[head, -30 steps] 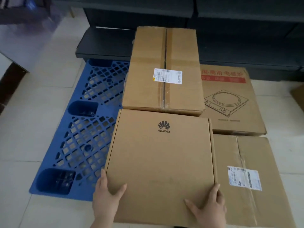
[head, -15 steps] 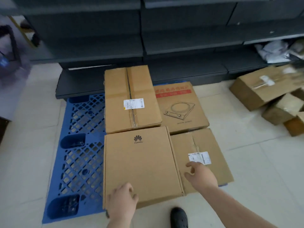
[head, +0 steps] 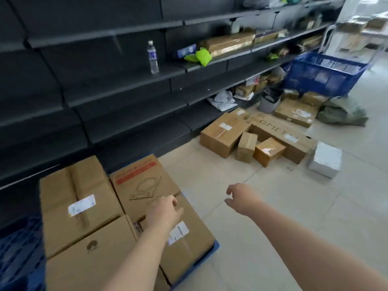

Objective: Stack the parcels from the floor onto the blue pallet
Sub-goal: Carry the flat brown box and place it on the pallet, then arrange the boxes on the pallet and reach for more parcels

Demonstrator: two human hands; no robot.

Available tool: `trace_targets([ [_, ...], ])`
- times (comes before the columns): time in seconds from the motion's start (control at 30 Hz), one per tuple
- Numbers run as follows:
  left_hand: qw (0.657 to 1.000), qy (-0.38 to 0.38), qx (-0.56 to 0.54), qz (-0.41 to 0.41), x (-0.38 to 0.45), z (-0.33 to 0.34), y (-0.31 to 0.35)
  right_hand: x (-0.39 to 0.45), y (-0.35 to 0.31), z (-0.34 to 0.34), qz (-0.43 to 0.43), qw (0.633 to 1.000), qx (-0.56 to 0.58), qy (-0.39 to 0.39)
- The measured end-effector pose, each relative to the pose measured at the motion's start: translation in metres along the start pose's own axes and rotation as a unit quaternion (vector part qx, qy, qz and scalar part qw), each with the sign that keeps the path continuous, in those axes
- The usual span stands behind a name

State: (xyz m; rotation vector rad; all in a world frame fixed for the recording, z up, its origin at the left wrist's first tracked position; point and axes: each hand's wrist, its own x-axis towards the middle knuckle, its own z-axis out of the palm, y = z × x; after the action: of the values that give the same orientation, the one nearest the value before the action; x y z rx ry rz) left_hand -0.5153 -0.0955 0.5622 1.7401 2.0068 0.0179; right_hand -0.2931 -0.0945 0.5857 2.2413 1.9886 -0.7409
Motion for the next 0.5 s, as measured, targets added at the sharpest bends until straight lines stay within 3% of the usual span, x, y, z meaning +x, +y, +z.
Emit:
trace_targets([
  [0.27,0.998,-0.014,0.026,0.058,0.057,0.015,0.203,0.037,0.158,-0.106,0.087,0.986,0.118,0.080],
  [0.5,0.995,-0.040,0.036,0.078,0.129,0.042,0.315,0.102,0.238,-0.141,0.131,0.973,0.174,0.079],
])
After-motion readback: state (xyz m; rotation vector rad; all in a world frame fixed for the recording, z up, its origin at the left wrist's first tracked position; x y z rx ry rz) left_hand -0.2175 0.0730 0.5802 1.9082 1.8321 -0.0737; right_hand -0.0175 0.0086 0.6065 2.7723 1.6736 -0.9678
